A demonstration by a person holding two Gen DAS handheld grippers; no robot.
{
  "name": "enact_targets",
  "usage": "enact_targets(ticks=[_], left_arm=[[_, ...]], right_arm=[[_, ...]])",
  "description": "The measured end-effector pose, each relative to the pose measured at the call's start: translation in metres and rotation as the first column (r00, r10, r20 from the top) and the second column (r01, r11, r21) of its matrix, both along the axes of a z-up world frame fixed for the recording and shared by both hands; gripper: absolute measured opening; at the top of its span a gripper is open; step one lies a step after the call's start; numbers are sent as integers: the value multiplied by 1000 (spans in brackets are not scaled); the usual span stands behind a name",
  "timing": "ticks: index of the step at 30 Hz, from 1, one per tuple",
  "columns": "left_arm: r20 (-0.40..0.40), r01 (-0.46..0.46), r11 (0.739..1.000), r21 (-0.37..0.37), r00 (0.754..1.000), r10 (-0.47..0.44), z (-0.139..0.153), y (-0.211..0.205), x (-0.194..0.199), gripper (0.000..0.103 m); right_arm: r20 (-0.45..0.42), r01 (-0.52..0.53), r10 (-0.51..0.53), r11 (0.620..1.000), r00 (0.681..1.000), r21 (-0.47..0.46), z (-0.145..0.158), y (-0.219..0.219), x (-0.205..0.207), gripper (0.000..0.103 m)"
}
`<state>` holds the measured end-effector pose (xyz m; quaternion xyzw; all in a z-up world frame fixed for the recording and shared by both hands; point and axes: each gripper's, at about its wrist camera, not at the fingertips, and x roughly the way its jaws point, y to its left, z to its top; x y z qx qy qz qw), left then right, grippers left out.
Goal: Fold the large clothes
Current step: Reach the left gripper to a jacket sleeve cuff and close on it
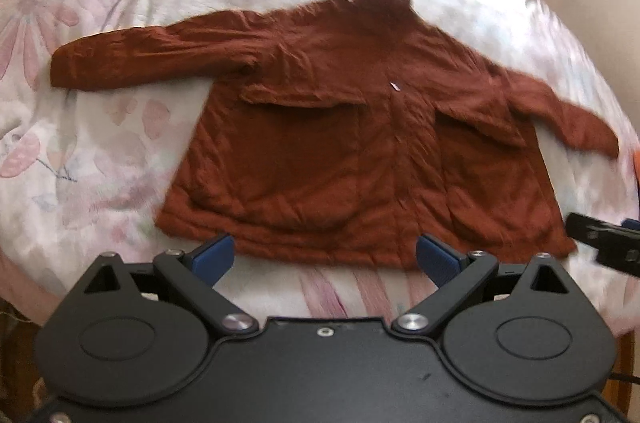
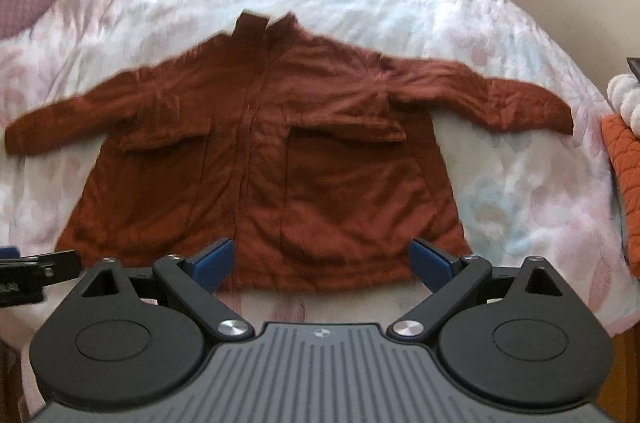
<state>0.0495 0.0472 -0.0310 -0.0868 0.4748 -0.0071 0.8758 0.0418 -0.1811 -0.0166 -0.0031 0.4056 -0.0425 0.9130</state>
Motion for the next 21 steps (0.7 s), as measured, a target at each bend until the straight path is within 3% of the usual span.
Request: enact_targets(ticks=[3, 7, 11, 14, 16, 18, 21], left_arm=[[69, -43, 998, -52, 997, 47, -9, 41, 20, 100], [131, -207, 973, -102, 967, 219, -29, 118, 53, 100], [155, -378, 909, -178, 901, 405, -56, 208, 88, 99], [205, -469, 872, -142, 848, 489, -77, 261, 113, 98], [221, -514, 843, -159, 814, 538, -92, 293, 128, 96], [220, -540, 807, -242, 779, 587, -106, 325, 141, 96], [199, -591, 720, -363, 706, 680, -129, 362, 160, 96]], right_arm=[[110, 8, -9, 1000, 994, 13, 2, -5, 16, 103], [234, -33, 15, 997, 972, 71, -7, -10, 42, 103], [264, -74, 53, 995, 963, 72, -27, -7, 75, 103], [276, -74, 56, 996, 960, 57, -39, 0, 92, 103], [309, -86, 64, 994, 949, 59, -49, 5, 98, 103], [326, -91, 67, 994, 943, 58, -56, 13, 105, 103], [271, -83, 66, 995, 960, 53, -66, 25, 120, 103]])
